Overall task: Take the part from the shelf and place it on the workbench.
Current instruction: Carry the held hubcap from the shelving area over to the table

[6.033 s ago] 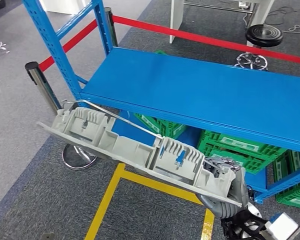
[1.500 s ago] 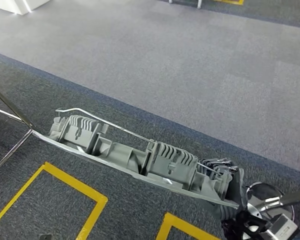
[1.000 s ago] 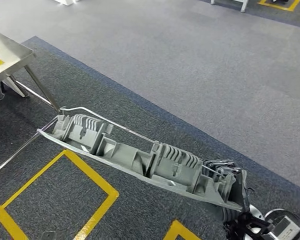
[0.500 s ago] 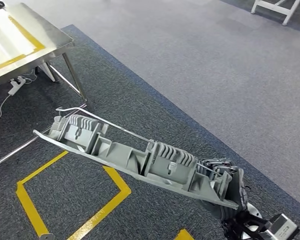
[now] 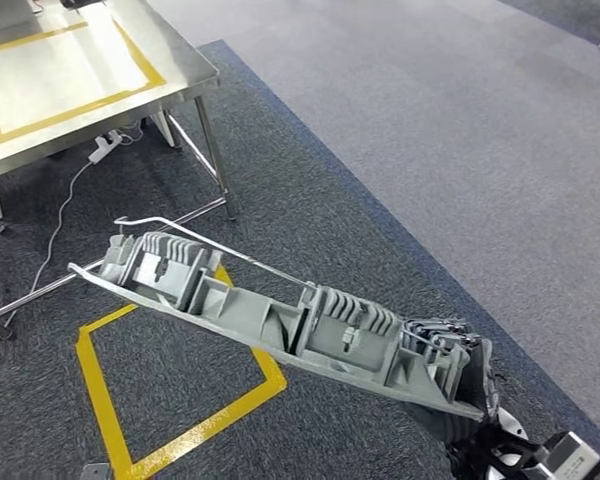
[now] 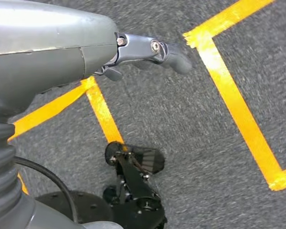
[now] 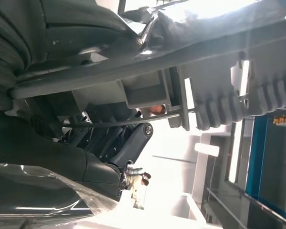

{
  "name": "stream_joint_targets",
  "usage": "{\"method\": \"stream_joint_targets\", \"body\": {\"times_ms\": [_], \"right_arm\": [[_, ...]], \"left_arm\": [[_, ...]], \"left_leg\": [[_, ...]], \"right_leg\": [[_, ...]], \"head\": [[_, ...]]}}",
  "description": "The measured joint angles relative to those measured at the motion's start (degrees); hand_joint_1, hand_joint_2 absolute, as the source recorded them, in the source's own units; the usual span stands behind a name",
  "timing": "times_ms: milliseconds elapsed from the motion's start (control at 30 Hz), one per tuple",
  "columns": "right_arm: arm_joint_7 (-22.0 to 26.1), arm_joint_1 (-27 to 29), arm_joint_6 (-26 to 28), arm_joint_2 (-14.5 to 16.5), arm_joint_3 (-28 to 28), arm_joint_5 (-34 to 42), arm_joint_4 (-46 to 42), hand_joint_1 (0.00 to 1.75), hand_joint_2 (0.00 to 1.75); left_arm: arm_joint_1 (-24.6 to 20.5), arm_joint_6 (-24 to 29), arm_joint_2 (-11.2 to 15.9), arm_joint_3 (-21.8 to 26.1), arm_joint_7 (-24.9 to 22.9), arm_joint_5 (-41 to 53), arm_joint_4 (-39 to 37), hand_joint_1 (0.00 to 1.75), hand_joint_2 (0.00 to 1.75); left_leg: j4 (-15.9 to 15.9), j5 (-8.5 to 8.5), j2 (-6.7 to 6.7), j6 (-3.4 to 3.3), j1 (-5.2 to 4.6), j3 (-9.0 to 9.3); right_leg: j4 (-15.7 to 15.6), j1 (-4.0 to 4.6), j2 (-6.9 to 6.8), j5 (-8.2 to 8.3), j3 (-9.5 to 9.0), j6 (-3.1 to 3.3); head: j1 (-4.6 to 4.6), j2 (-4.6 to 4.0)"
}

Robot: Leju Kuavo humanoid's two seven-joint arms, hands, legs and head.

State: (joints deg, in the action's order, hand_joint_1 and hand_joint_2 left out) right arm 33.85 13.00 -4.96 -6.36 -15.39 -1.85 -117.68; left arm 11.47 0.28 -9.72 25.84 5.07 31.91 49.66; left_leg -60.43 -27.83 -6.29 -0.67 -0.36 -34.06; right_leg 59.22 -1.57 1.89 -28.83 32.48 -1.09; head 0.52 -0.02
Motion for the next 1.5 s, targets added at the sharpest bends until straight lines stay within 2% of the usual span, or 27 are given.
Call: {"method": "stream_joint_targets", "body": {"times_ms": [100,167,200,267,300,333,400,467,533,600,633,667,700,767,833,900,967,1033,1100,1133,1200,1233,1300,1333,1400,1467,1500], "right_arm": [[0.02,0.09,0.00,0.00,0.02,0.02,-0.01,1.75,1.75],[0.01,0.14,0.01,0.00,0.03,0.02,0.00,1.75,1.75],[0.01,0.13,0.02,0.00,0.04,0.02,0.01,1.75,1.75],[0.01,0.09,0.02,0.00,0.04,0.02,0.01,1.75,1.75],[0.01,0.09,0.02,0.00,0.04,0.02,0.01,1.75,1.75],[0.02,0.10,0.02,0.00,0.04,0.02,0.01,1.75,1.75],[0.02,0.07,0.02,0.00,0.03,0.03,0.01,1.75,1.75],[0.01,-0.05,0.01,0.00,0.01,0.01,-0.01,1.75,1.75],[0.02,-0.12,0.00,0.00,-0.03,0.00,-0.03,1.75,1.75],[0.05,-0.04,0.01,0.00,-0.05,0.02,-0.04,1.75,1.75],[0.04,0.03,0.01,-0.01,-0.05,0.02,-0.03,1.75,1.75],[0.03,0.09,0.01,-0.01,-0.06,0.01,-0.02,1.75,1.75],[0.02,0.12,0.00,-0.02,-0.07,-0.01,-0.01,1.75,1.75],[0.01,0.13,0.01,-0.02,-0.07,-0.01,0.01,1.75,1.75],[0.01,0.12,0.02,-0.02,-0.08,0.00,0.01,1.75,1.75],[0.01,0.12,0.01,-0.03,-0.09,0.01,0.01,1.75,1.75],[-0.03,0.06,0.01,-0.04,-0.07,0.00,0.01,1.75,1.75],[-0.02,0.03,0.00,-0.03,-0.04,0.00,-0.01,1.75,1.75],[0.03,0.07,0.01,-0.02,-0.01,0.03,-0.03,1.75,1.75],[0.03,0.10,0.02,-0.02,0.00,0.04,-0.04,1.75,1.75],[0.02,0.14,0.03,-0.02,0.02,0.03,-0.02,1.75,1.75],[0.01,0.13,0.02,-0.02,0.02,0.02,-0.01,1.75,1.75],[0.01,0.10,0.02,-0.02,0.02,0.03,-0.01,1.75,1.75],[0.02,0.09,0.02,-0.02,0.02,0.03,-0.01,1.75,1.75],[0.03,0.06,0.01,-0.02,0.01,0.03,-0.02,1.75,1.75],[0.02,-0.03,0.00,-0.02,-0.04,-0.01,-0.02,1.75,1.75],[0.01,-0.12,0.00,-0.02,-0.07,-0.02,-0.02,1.75,1.75]], "left_arm": [[-0.20,0.01,-0.01,-0.03,0.00,0.00,0.00,0.00,1.75],[-0.23,-0.02,-0.01,-0.04,0.00,0.00,0.00,0.00,1.75],[-0.16,-0.02,0.00,-0.05,0.00,0.00,0.00,0.00,1.75],[0.02,-0.02,0.03,-0.04,0.00,0.00,0.00,0.00,1.75],[0.01,-0.02,0.05,-0.04,-0.01,0.00,0.00,0.00,1.75],[-0.06,-0.02,0.07,-0.04,0.00,0.00,0.00,0.00,1.75],[-0.20,-0.02,0.08,-0.06,0.00,0.00,0.00,0.00,1.75],[-0.05,-0.02,0.07,-0.04,0.00,0.00,0.00,0.00,1.75],[0.04,-0.01,0.05,-0.02,0.00,0.00,0.00,0.00,1.75],[-0.17,0.01,0.05,0.00,0.00,0.00,0.00,0.00,1.75],[-0.28,0.02,0.06,0.01,0.00,0.00,0.00,0.00,1.75],[-0.32,0.01,0.03,0.00,0.00,0.01,0.00,0.00,1.75],[-0.33,-0.02,0.00,-0.01,0.00,0.01,0.00,0.00,1.75],[-0.27,-0.06,-0.05,-0.01,0.00,0.01,0.00,0.00,1.75],[-0.30,-0.07,-0.08,0.00,0.00,0.00,0.00,0.00,1.75],[-0.33,-0.06,-0.08,0.01,0.00,0.00,0.00,0.00,1.75],[-0.19,-0.03,0.03,0.01,0.00,0.00,0.01,0.00,1.75],[-0.10,0.01,0.09,0.00,0.00,0.00,0.03,0.00,1.75],[-0.25,0.01,0.04,-0.02,0.00,0.00,0.04,0.00,1.75],[-0.34,-0.01,0.03,-0.03,0.00,0.00,0.04,0.00,1.75],[-0.31,-0.03,0.02,-0.04,0.00,0.00,0.04,0.00,1.75],[-0.20,-0.03,0.03,-0.04,0.00,0.00,0.04,0.00,1.75],[-0.03,-0.02,0.09,-0.03,0.00,0.00,0.04,0.00,1.75],[-0.03,-0.02,0.12,-0.03,-0.01,0.00,0.04,0.00,1.75],[-0.19,-0.03,0.14,-0.06,0.00,0.00,0.04,0.00,1.75],[-0.16,-0.04,0.14,-0.06,0.01,0.00,0.05,0.00,1.75],[-0.02,-0.04,0.11,-0.05,0.01,0.00,0.05,0.00,1.75]], "left_leg": [[-8.98,-4.52,4.61,0.92,0.14,-4.37],[-14.74,-6.12,5.55,1.31,0.52,-7.56],[-14.93,-5.39,5.69,1.39,0.65,-7.82],[-8.82,-1.15,6.78,1.20,0.71,-5.01],[-4.95,0.41,8.30,0.98,0.41,-3.15],[-1.72,1.46,9.64,0.64,0.12,-1.63],[0.49,1.29,10.91,0.06,-0.49,-0.79],[0.95,1.34,9.53,-0.58,-0.39,-0.71],[1.45,1.45,8.12,-1.31,0.00,-0.28],[1.60,1.37,6.70,-1.86,0.18,-0.05],[1.59,1.27,5.88,-2.04,0.15,0.02],[1.59,1.16,5.02,-2.11,0.09,0.17],[1.58,1.01,4.13,-2.13,0.05,0.41],[1.54,0.58,2.36,-1.95,0.05,1.16],[1.33,0.06,0.86,-1.51,0.06,1.58],[1.24,-0.06,-0.42,-0.81,0.27,1.25],[1.32,-0.04,-1.53,-0.10,0.57,0.98],[-0.44,-1.13,0.29,0.54,0.43,0.33],[-6.59,-4.00,3.96,1.15,0.40,-2.68],[-10.55,-5.48,5.04,1.40,0.57,-4.88],[-14.83,-5.84,5.70,1.69,0.86,-7.66],[-13.80,-4.32,5.84,1.71,0.94,-7.48],[-6.60,0.31,7.19,1.37,0.81,-4.39],[-2.96,1.73,8.35,1.03,0.48,-2.69],[0.43,2.13,9.97,0.24,-0.10,-1.05],[0.74,1.68,9.37,-0.47,-0.22,-0.89],[1.04,1.67,8.89,-0.79,-0.12,-0.70]], "right_leg": [[-0.30,-0.01,-2.34,-0.34,-0.56,0.73],[-0.29,0.06,-3.96,-0.69,-0.79,0.76],[-0.28,0.06,-4.66,-0.88,-0.99,0.71],[-0.29,0.05,-6.03,-1.37,-1.68,0.47],[-0.30,0.16,-6.64,-1.68,-1.93,0.22],[-0.31,0.29,-7.24,-1.99,-2.19,-0.12],[-0.47,0.58,-8.43,-2.44,-2.63,-0.79],[-0.78,0.56,-9.14,-2.78,-3.27,-1.39],[1.25,0.33,-6.49,-4.25,-2.51,-1.85],[8.11,0.19,-2.99,-7.34,1.17,-2.01],[12.23,0.23,-2.32,-8.68,3.66,-2.06],[15.05,0.27,-2.10,-9.01,5.66,-2.07],[15.93,0.33,-1.99,-8.15,6.78,-2.03],[10.64,0.34,-1.40,-3.27,5.47,-1.79],[3.22,0.10,1.24,0.38,2.48,-1.50],[0.31,0.06,3.07,0.74,1.04,-1.19],[-0.14,0.10,2.16,0.67,0.54,-0.71],[-0.71,-0.09,0.63,0.53,-0.31,0.01],[-1.05,-0.09,-1.20,0.09,-1.18,0.59],[-1.06,-0.02,-2.12,-0.18,-1.47,0.69],[-1.06,0.04,-3.78,-0.78,-2.09,0.66],[-1.06,0.04,-4.52,-1.10,-2.51,0.57],[-1.08,0.04,-5.87,-1.88,-3.52,0.21],[-1.09,0.18,-6.47,-2.35,-3.85,-0.11],[-1.27,0.45,-7.57,-3.09,-4.21,-0.77],[-1.73,0.58,-8.53,-3.48,-4.81,-1.35],[-1.72,0.54,-8.10,-3.77,-5.13,-1.65]], "head": [[-0.56,0.00],[-0.59,0.00],[-0.60,0.00],[-0.61,0.00],[-0.62,0.00],[-0.63,0.00],[-0.54,0.00],[-0.43,0.00],[-0.20,0.00],[0.23,0.00],[0.37,0.00],[0.43,0.00],[0.46,0.00],[0.46,0.00],[0.38,0.00],[0.27,0.00],[0.27,0.00],[-0.06,0.00],[-0.51,0.00],[-0.60,0.00],[-0.62,0.00],[-0.65,0.00],[-0.63,0.00],[-0.67,0.00],[-0.63,0.00],[-0.48,0.00],[-0.29,0.00]]}}
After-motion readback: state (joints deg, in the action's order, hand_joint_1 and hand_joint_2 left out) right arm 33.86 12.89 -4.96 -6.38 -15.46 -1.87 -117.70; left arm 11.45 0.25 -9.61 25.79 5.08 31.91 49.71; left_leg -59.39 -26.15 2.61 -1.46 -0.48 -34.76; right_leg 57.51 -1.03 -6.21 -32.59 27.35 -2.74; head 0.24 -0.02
